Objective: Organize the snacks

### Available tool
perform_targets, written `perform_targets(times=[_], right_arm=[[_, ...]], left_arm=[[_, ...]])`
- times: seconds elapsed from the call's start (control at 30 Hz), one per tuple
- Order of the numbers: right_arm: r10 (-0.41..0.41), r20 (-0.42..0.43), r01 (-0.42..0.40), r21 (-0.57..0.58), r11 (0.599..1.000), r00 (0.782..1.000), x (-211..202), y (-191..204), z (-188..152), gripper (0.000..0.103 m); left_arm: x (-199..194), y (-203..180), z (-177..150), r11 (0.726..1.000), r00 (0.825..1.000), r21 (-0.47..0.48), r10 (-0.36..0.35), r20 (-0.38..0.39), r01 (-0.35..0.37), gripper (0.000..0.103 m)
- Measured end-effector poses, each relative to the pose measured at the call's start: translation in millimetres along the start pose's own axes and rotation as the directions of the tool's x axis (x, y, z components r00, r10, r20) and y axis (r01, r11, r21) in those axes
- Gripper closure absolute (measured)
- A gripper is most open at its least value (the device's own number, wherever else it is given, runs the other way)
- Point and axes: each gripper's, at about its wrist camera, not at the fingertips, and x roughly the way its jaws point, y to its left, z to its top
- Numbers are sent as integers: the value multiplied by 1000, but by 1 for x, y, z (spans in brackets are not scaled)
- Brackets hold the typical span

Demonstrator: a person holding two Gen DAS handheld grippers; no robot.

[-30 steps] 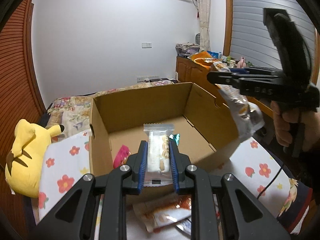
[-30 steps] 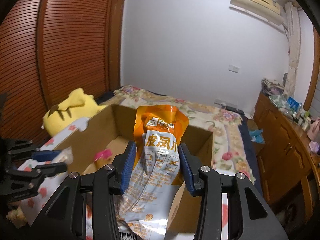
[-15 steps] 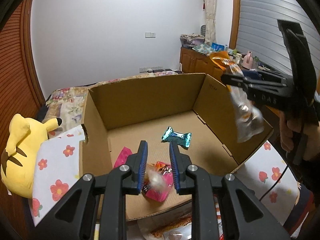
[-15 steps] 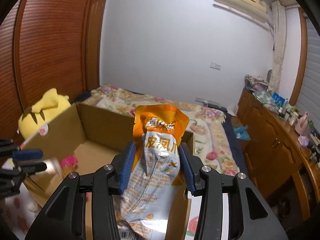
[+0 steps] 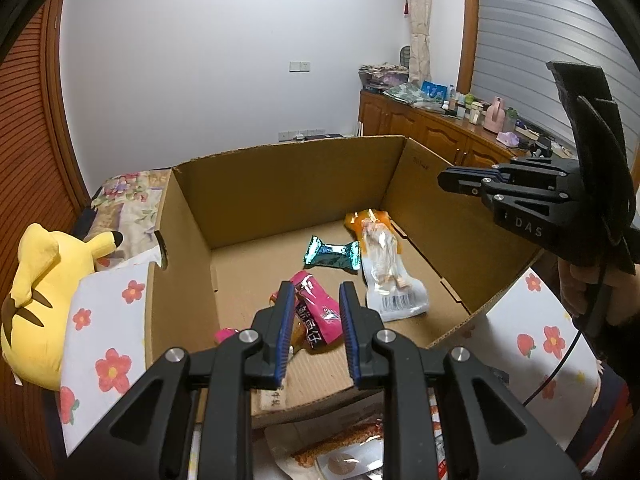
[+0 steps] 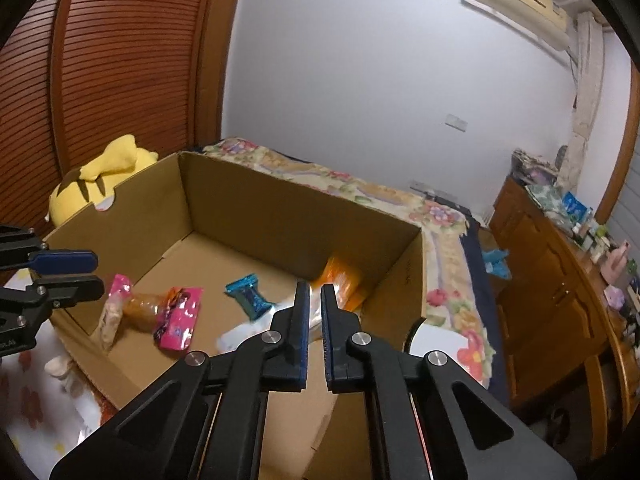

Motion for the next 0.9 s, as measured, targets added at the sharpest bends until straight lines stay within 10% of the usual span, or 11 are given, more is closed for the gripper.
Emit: perform_targets(times=[0.9], right_arm=[[80,30,-84,155,984,996,-94,15,-47,92]], left_arm=[[-71,-38,-52,999,999,38,-19,33,17,78]])
